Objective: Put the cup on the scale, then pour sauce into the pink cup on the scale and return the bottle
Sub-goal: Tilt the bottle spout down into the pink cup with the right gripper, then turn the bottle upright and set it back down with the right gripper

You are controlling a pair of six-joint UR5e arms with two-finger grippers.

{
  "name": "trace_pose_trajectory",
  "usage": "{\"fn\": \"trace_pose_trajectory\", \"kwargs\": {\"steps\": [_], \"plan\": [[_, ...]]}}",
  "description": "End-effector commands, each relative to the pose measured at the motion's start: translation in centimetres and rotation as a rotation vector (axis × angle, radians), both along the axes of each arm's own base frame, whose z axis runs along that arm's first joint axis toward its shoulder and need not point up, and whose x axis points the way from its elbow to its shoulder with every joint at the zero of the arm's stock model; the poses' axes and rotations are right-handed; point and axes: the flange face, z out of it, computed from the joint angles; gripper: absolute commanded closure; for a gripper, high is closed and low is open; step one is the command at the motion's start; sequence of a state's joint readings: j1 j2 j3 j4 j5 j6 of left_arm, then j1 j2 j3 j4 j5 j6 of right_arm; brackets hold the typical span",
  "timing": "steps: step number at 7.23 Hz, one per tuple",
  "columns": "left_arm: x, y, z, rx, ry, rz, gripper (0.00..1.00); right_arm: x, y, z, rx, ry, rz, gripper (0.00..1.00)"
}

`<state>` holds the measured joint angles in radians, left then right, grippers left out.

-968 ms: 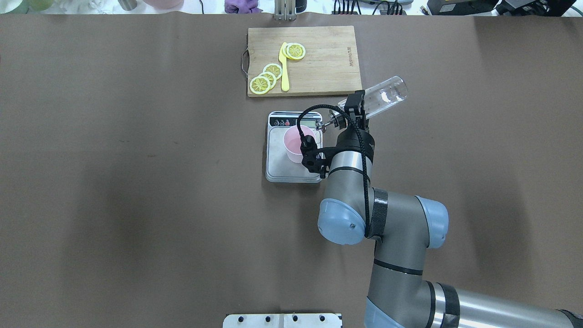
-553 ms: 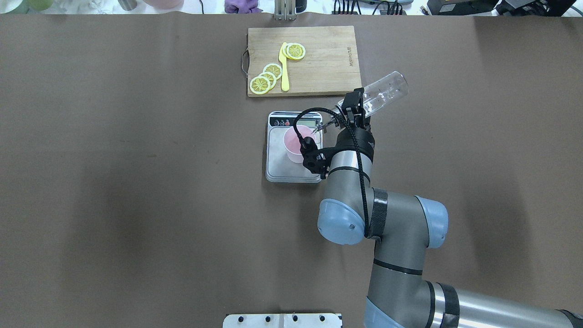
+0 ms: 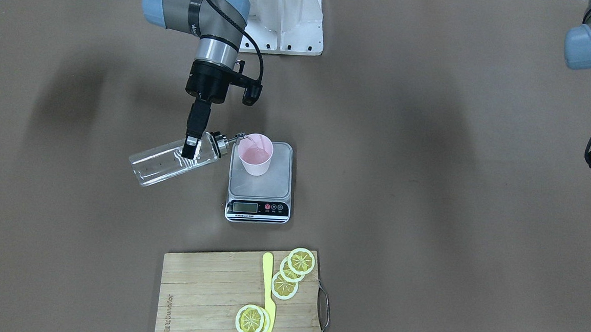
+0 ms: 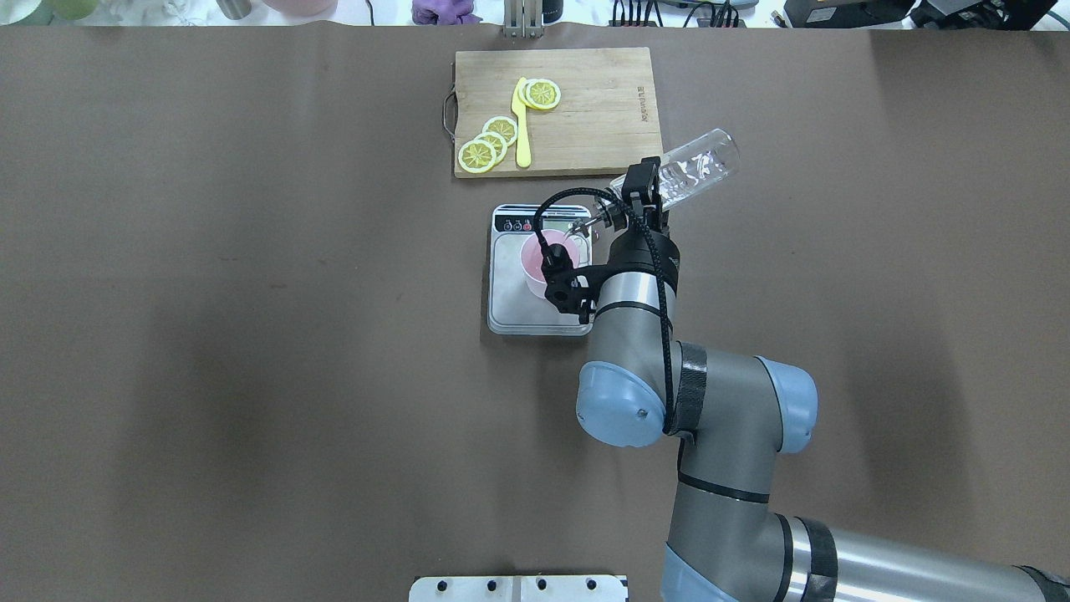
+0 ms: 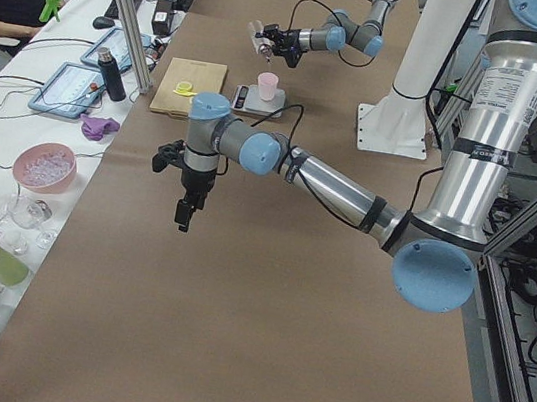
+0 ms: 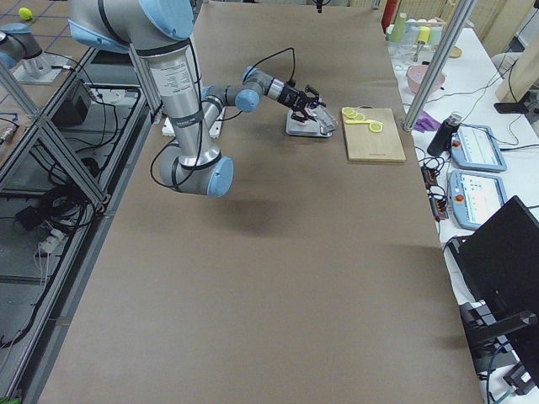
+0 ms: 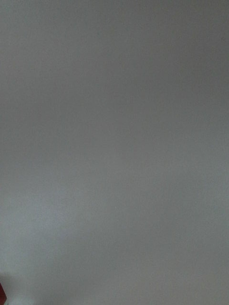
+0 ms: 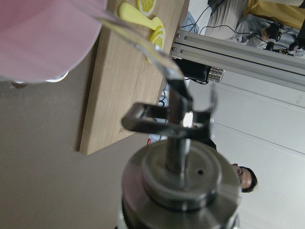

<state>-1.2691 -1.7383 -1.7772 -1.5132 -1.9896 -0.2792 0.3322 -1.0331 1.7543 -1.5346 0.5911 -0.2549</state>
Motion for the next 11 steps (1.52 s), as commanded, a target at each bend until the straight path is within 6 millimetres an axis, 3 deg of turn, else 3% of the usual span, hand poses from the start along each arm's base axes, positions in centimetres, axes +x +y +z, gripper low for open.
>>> {"fn": "trace_pose_trajectory", "kwargs": {"steps": [1,3,4,6,8,10,11], "plan": [[-0.1,-0.2,-0.4,0.006,0.004,-0.003,0.02,0.0,0.3,1.0,-0.06,-0.308,0.048,1.0],[-0.4,-0.3,-0.5,0.008,0.005,-0.008,0.02,0.9,-0.2,0.6,-0.126,-0.611,0.062,1.0],[-0.4,-0.2,-0.4,0.006,0.005,-0.008,0.02,2.4,-0.8,0.8,-0.168,-0.746,0.054,1.0],[-0.5,0.0,-0.1,0.0,0.005,-0.009,0.02,8.1,-1.7,2.0,-0.244,-0.864,0.058,1.0],[-0.8,0.1,-0.5,0.009,0.006,-0.012,0.02,11.6,-2.4,3.6,-0.345,-1.025,0.11,1.0],[-1.2,0.1,-1.0,0.02,0.008,-0.02,0.02,14.4,-3.0,7.9,-0.404,-1.253,0.126,1.0],[-1.4,0.1,-1.3,0.026,0.009,-0.024,0.02,15.3,-3.7,9.0,-0.422,-1.326,0.138,1.0]]}}
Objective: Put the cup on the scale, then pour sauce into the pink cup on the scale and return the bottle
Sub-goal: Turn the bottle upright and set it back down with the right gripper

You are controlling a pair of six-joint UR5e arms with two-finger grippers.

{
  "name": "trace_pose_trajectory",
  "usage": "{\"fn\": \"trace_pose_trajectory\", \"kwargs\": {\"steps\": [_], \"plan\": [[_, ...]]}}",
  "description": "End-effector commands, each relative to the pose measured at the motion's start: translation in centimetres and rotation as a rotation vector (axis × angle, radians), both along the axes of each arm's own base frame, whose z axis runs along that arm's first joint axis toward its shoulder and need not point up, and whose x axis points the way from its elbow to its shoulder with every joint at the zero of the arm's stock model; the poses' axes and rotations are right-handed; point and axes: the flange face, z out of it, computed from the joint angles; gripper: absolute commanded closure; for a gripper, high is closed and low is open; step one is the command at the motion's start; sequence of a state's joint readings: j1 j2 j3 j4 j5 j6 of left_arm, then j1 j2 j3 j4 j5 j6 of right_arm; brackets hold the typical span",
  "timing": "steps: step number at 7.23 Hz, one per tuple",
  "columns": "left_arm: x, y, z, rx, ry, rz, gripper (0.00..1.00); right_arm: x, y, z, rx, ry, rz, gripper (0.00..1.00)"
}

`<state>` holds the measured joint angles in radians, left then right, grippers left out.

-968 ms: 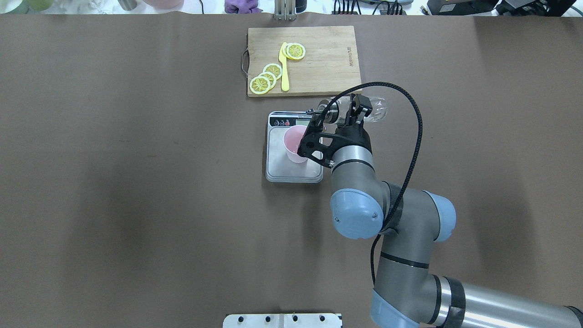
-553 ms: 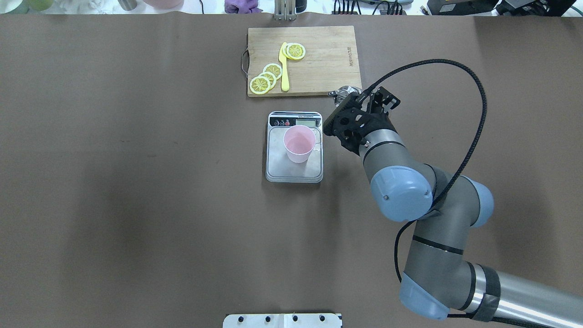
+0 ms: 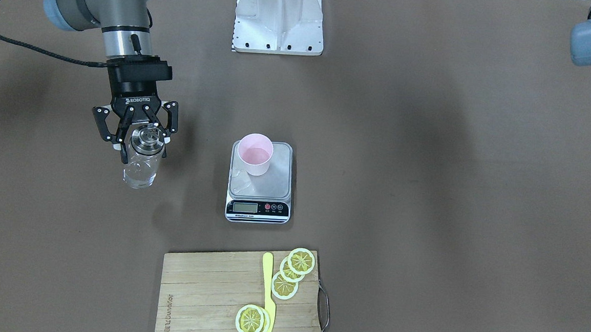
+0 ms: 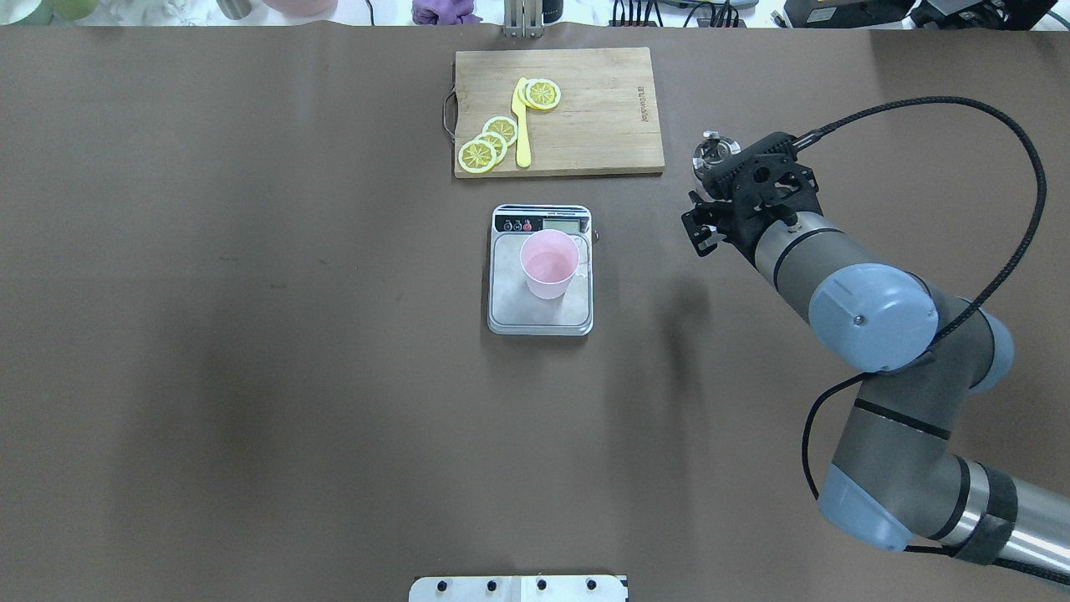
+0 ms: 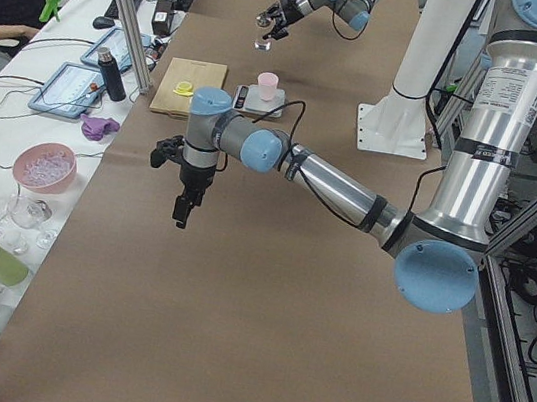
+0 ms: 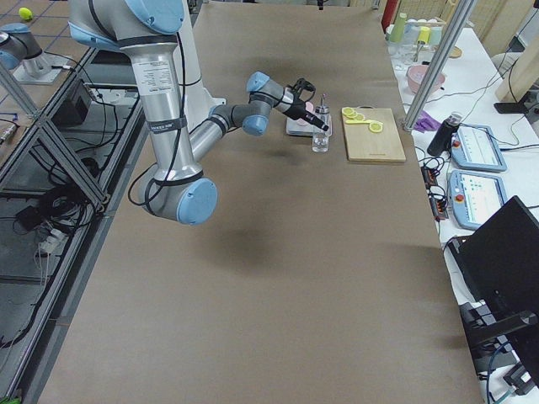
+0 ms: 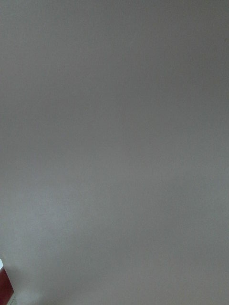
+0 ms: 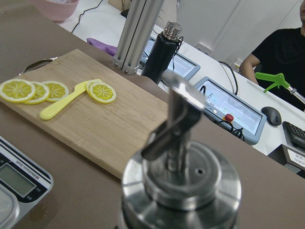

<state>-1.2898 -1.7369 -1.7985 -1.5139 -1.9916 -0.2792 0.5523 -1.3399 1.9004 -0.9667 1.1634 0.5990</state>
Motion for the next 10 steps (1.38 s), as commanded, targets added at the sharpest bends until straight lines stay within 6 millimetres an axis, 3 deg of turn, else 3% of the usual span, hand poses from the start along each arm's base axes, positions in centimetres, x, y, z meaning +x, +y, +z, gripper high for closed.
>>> {"fn": "trace_pose_trajectory", "kwargs": {"steps": [1,3,5,8,10], "plan": [[-0.2,0.1,-0.5,0.009,0.001,-0.005,0.02,1.5,-1.4,2.8,-0.08,-0.19,0.034,1.0],[-0.1,0.0,-0.5,0.011,0.002,-0.004,0.02,1.0,-2.5,4.7,-0.186,-0.293,0.073,1.0],[-0.1,0.1,-0.5,0.011,0.002,-0.002,0.02,0.9,-2.6,5.4,-0.191,-0.298,0.07,1.0],[0.0,0.0,-0.5,0.01,0.001,-0.001,0.02,-0.4,-3.4,10.0,-0.149,-0.341,0.056,1.0],[-0.1,0.1,-0.4,0.008,0.001,-0.002,0.02,-0.7,-3.5,10.3,-0.153,-0.328,0.058,1.0]]}}
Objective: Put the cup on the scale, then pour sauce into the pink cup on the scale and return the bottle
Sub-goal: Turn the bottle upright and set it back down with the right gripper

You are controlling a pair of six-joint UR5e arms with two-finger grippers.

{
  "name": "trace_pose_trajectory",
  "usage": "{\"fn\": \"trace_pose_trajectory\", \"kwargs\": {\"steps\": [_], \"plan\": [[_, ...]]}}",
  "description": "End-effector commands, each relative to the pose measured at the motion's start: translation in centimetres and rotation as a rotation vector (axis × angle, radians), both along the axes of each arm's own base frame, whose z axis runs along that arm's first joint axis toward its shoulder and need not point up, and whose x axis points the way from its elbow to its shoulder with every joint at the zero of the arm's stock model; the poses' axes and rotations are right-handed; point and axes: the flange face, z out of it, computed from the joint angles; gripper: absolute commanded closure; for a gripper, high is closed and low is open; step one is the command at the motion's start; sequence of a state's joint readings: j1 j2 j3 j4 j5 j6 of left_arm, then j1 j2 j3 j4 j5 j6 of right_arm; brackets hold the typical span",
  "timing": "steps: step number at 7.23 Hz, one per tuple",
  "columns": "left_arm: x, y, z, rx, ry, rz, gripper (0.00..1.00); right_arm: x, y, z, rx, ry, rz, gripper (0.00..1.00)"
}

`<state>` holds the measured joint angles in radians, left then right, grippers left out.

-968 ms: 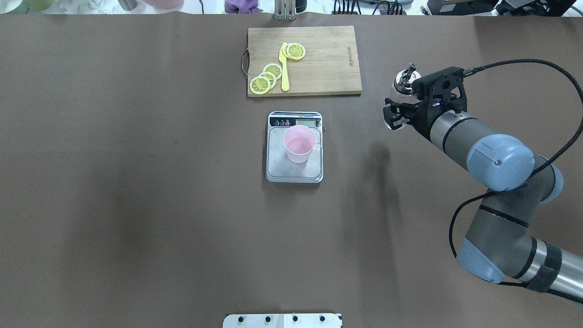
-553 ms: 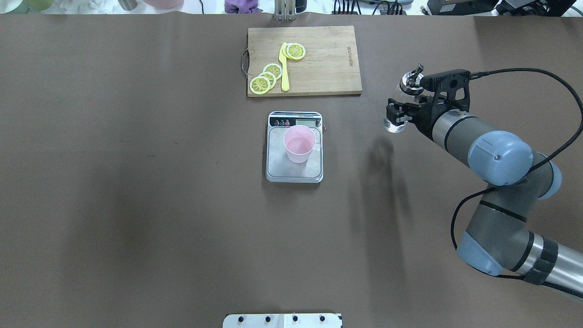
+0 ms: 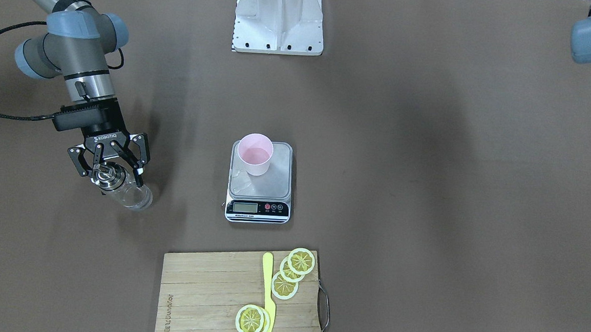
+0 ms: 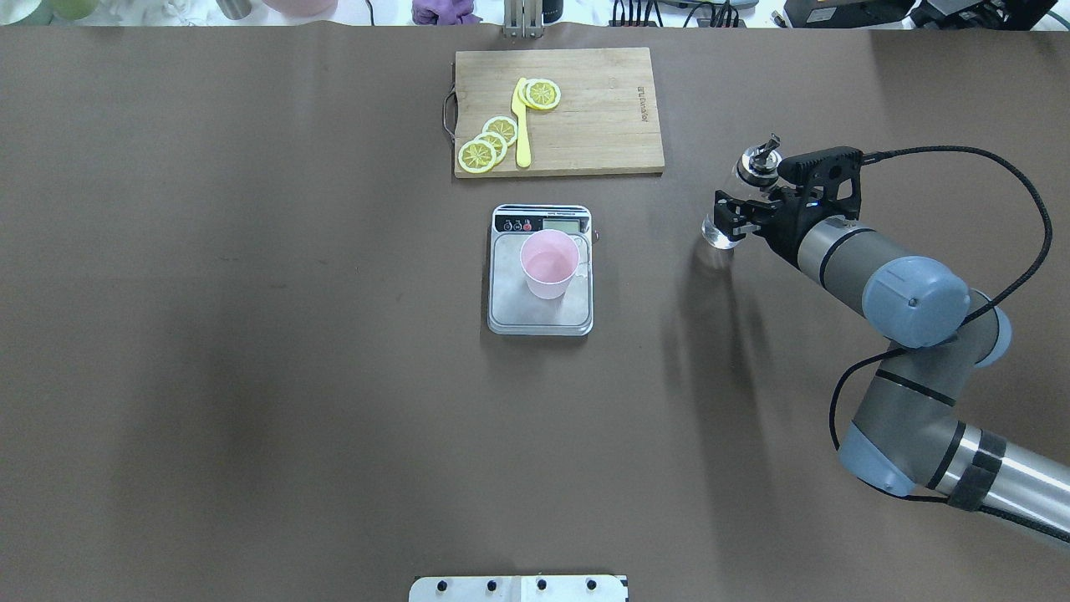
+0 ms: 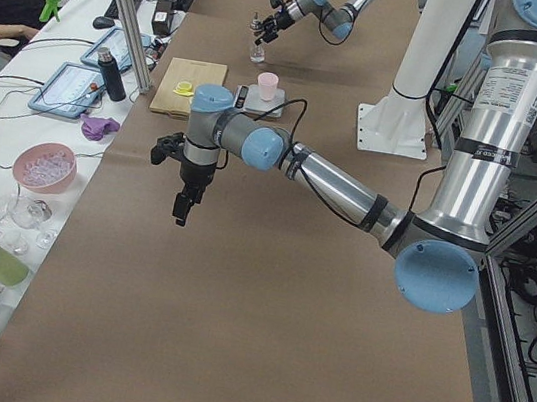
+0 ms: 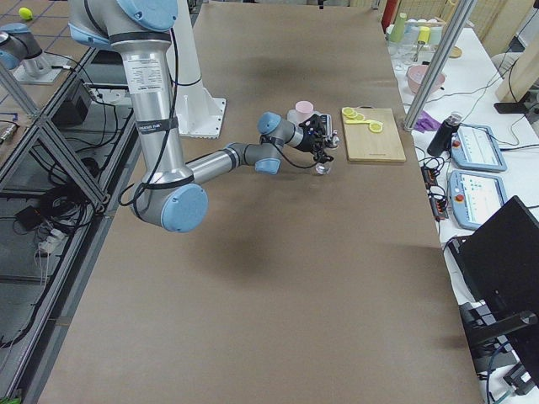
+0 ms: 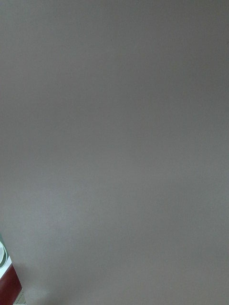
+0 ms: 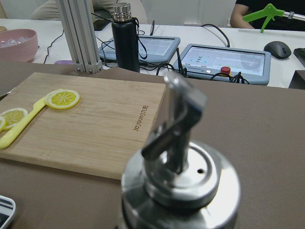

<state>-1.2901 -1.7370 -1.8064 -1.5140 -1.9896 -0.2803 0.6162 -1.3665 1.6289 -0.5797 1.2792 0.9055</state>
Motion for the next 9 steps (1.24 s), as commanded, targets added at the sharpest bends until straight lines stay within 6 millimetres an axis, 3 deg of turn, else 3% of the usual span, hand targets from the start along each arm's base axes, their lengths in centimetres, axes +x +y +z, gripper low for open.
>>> {"fn": "trace_pose_trajectory", "kwargs": {"steps": [1,5,6,7,9], "plan": [[-0.01,0.02,0.0,0.0,0.0,0.0,0.02,-0.18,-0.1,0.24,0.009,0.016,-0.002,1.0],[-0.12,0.07,0.02,0.0,-0.001,-0.002,0.02,-0.82,0.34,0.64,0.015,0.043,-0.021,1.0],[-0.12,0.06,0.09,-0.001,-0.002,-0.002,0.02,-0.93,0.27,0.62,0.014,0.043,-0.022,0.72],[-0.12,0.06,0.09,-0.001,-0.002,-0.002,0.02,-1.04,0.27,0.39,0.016,0.042,-0.021,0.01],[-0.12,0.06,0.09,-0.001,-0.002,-0.002,0.02,-0.69,0.35,0.1,0.021,0.035,-0.015,0.0]]}}
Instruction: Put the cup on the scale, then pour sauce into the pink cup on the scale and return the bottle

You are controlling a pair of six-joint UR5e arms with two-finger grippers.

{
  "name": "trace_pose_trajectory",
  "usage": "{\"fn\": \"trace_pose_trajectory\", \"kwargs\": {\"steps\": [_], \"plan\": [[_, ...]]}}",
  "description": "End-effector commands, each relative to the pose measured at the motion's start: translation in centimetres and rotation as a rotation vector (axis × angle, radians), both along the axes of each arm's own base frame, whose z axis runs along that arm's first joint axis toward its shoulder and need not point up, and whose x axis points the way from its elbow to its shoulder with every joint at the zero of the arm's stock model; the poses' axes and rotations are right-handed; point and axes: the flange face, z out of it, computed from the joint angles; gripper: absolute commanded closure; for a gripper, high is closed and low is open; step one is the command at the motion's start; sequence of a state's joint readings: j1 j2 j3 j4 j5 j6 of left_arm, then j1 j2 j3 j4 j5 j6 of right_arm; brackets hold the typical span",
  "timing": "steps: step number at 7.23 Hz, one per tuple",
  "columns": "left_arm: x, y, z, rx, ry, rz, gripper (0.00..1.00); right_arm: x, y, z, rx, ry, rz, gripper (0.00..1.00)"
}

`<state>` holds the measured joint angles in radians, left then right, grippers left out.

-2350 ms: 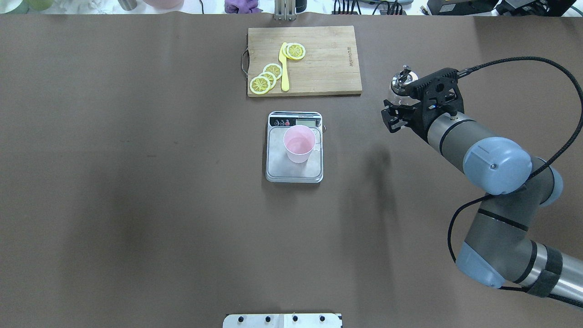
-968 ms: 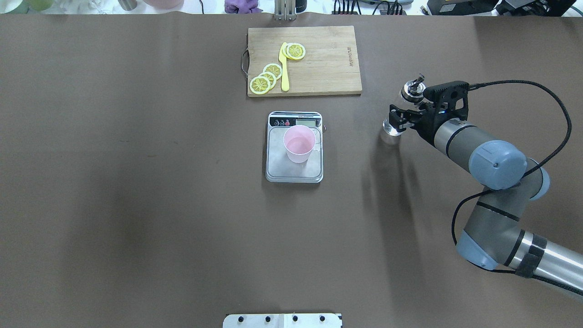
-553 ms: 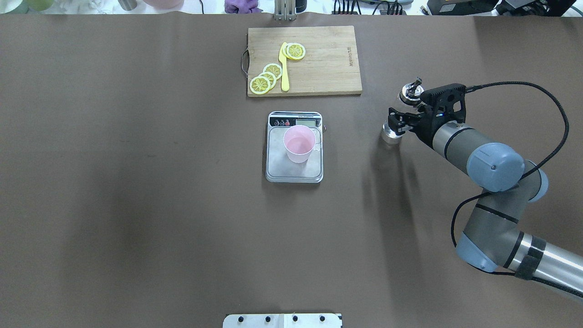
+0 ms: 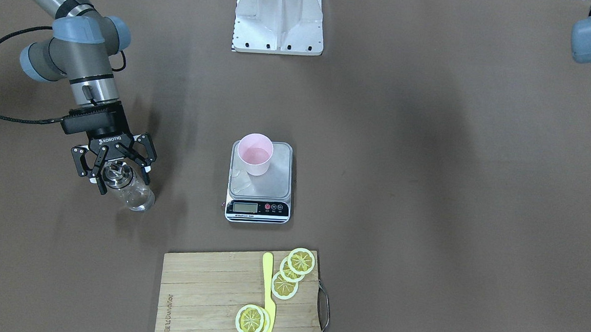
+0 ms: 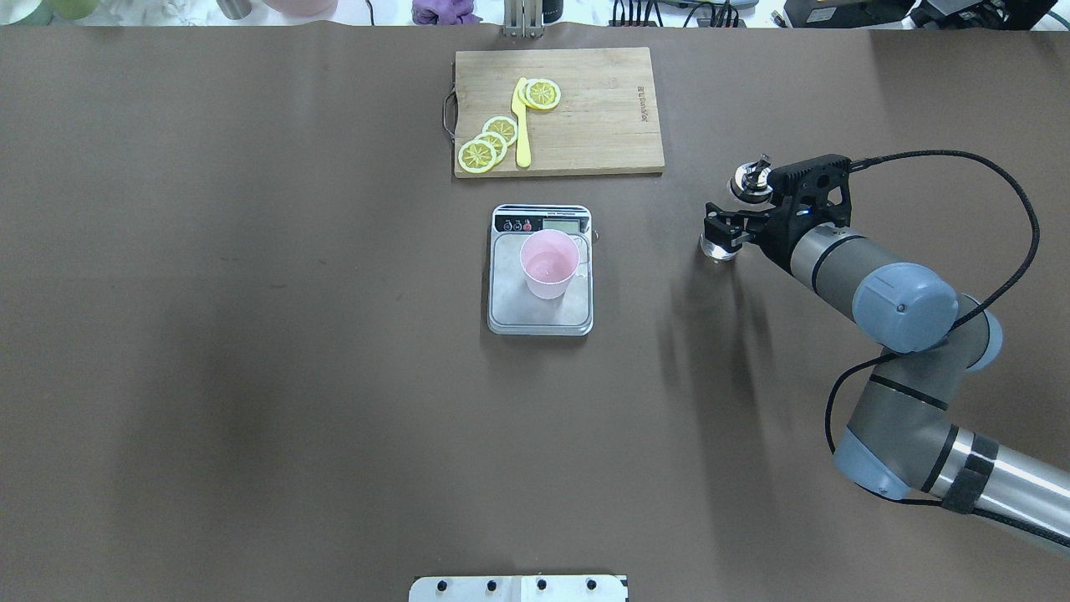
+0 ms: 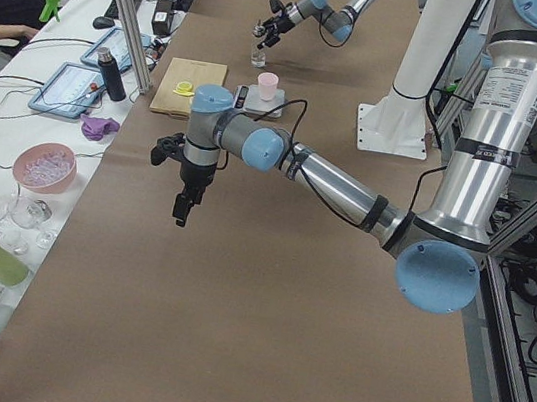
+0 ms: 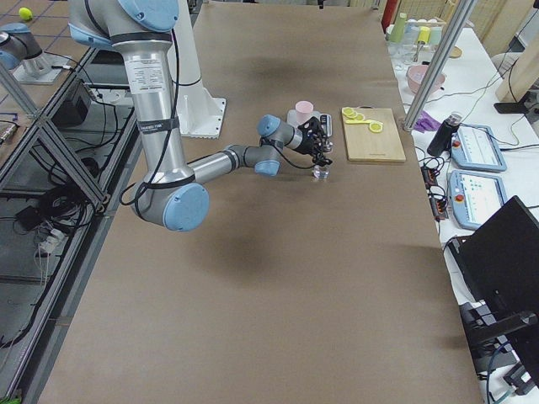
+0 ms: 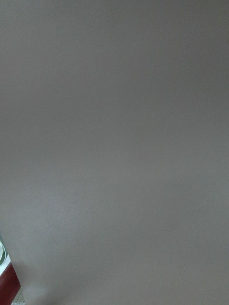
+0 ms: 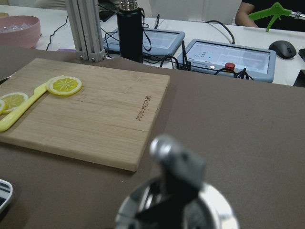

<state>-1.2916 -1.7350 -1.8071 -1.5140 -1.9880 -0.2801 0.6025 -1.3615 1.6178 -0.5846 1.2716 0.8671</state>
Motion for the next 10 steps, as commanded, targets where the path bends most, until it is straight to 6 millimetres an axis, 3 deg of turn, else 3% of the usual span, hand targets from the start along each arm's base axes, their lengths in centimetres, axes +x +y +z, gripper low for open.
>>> {"fn": "trace_pose_trajectory", "kwargs": {"steps": [1,3,4,6,7,8,9,10], "plan": [[0.0,0.0,0.0,0.0,0.0,-0.001,0.02,0.9,0.4,-0.3,0.007,-0.011,0.024,0.0],[-0.1,0.3,0.4,-0.006,-0.002,0.001,0.02,4.0,3.9,-0.6,0.011,-0.029,-0.002,0.0],[-0.1,0.5,0.7,-0.01,-0.003,0.001,0.02,5.6,5.6,-1.8,-0.005,-0.031,-0.031,0.0],[-0.1,0.5,0.7,-0.011,-0.004,0.001,0.02,9.1,8.7,-9.6,-0.074,0.008,-0.116,0.0],[-0.1,0.5,0.7,-0.012,-0.002,0.001,0.02,11.5,7.9,-12.5,-0.13,0.032,-0.135,0.0],[-0.2,0.6,0.9,-0.015,-0.002,0.0,0.02,14.8,4.7,-15.0,-0.173,0.048,-0.135,0.0],[-0.1,0.7,0.9,-0.016,0.001,0.003,0.02,19.5,1.6,-15.3,-0.197,0.117,-0.218,0.0],[-0.2,0.7,1.0,-0.019,0.001,0.006,0.02,24.8,-1.3,-13.0,-0.216,0.231,-0.315,0.0]]}}
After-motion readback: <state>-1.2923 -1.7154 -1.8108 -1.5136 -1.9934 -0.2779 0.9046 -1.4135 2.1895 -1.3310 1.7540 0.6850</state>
